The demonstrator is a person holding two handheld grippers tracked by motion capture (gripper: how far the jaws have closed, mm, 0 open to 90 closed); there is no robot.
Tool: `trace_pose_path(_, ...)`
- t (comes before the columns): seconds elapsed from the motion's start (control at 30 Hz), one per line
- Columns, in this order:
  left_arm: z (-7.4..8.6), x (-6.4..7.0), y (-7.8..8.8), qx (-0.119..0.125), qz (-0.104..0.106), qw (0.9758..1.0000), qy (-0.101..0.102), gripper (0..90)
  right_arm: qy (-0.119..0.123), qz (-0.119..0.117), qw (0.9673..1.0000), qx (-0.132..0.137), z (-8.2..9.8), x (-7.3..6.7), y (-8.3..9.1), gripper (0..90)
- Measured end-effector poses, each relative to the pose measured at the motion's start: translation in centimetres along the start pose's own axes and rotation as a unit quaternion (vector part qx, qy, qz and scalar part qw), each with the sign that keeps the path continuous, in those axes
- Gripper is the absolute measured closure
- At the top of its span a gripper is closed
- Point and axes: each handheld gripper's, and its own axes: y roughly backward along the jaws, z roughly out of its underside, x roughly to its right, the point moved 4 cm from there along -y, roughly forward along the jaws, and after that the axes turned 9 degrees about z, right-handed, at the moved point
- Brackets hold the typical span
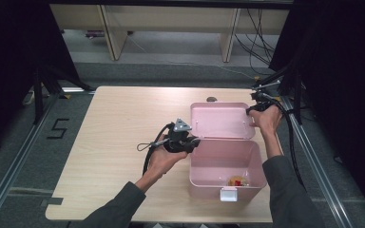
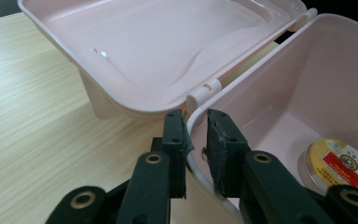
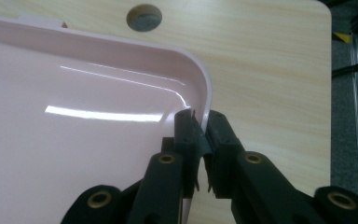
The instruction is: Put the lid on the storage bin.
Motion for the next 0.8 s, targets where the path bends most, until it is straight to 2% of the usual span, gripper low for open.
trace_pose_path(0.03,0.0,0.1,0.0,0.001,-0.001,1.0,0.005,77.4,-0.012,-0.003,0.9999,0.004,0.0,-0.1,0.3,84.8)
trace_pose_path(0.07,0.0,0.0,0.0,0.0,-0.001,1.0,-0.002,77.5,0.0,0.0,0.9999,0.015,-0.1,0.2,0.5,85.0)
trace_pose_path(0.1,0.0,0.1,0.0,0.0,0.0,1.0,0.0,77.5,-0.011,-0.006,0.9997,0.023,-0.2,0.2,0.9,85.1)
trace_pose_path(0.17,0.0,0.1,0.0,0.001,-0.001,1.0,0.001,77.4,-0.015,-0.009,0.9994,0.032,-0.2,0.3,1.6,85.1)
trace_pose_path(0.2,0.0,0.1,0.0,0.001,-0.001,1.0,0.001,77.4,-0.006,-0.007,0.9991,0.041,-0.2,0.6,1.8,85.2)
trace_pose_path(0.23,0.0,0.2,-0.2,0.007,-0.001,0.9999,0.007,77.5,-0.016,-0.011,0.9989,0.043,-0.2,0.5,2.1,85.1)
trace_pose_path(0.27,0.0,0.2,-0.1,0.002,-0.002,1.0,0.002,77.5,-0.016,-0.011,0.9989,0.043,-0.2,0.5,2.1,85.1)
trace_pose_path(0.3,0.0,0.2,-0.1,0.002,-0.002,1.0,0.003,77.5,-0.005,-0.01,0.9984,0.055,-0.2,0.7,2.6,85.3)
trace_pose_path(0.33,0.0,0.2,-0.1,0.002,-0.002,1.0,0.002,77.5,-0.005,-0.01,0.9984,0.055,-0.2,0.7,2.6,85.3)
trace_pose_path(0.37,0.0,0.2,-0.1,0.001,-0.004,1.0,0.0,77.4,-0.013,-0.013,0.9978,0.063,-0.2,0.7,3.1,85.6)
trace_pose_path(0.4,0.0,0.3,-0.1,0.003,-0.004,1.0,0.002,77.4,-0.013,-0.013,0.9978,0.063,-0.2,0.7,3.1,85.6)
trace_pose_path(0.43,0.0,0.3,-0.1,0.002,-0.003,1.0,0.001,77.5,-0.008,-0.015,0.9969,0.076,-0.3,0.8,3.4,85.6)
trace_pose_path(0.53,0.1,0.6,-0.1,0.004,-0.01,0.9999,0.003,77.5,-0.021,-0.026,0.9963,0.08,-0.2,0.7,4.7,86.0)
trace_pose_path(0.57,0.1,0.6,0.0,0.002,-0.009,1.0,-0.001,77.5,-0.016,-0.021,0.9956,0.09,-0.2,0.8,4.7,86.1)
trace_pose_path(0.6,0.1,0.7,-0.1,0.002,-0.012,0.9999,-0.001,77.5,-0.021,-0.024,0.9959,0.085,-0.1,0.8,5.2,86.2)
trace_pose_path(0.63,0.1,0.7,-0.1,0.003,-0.012,0.9999,0.0,77.5,-0.01,-0.027,0.995,0.096,-0.2,1.0,5.4,86.2)
trace_pose_path(0.67,0.1,0.7,-0.1,0.003,-0.012,0.9999,-0.001,77.5,-0.028,-0.03,0.9943,0.098,-0.1,0.8,5.7,86.2)
trace_pose_path(0.7,0.1,0.6,-0.1,0.001,-0.015,0.9999,-0.001,77.5,-0.017,-0.032,0.9928,0.114,-0.1,1.0,6.2,86.3)
trace_pose_path(0.8,0.1,0.6,-0.1,0.001,-0.015,0.9999,0.0,77.5,-0.013,-0.035,0.9919,0.121,0.0,1.1,6.7,86.6)
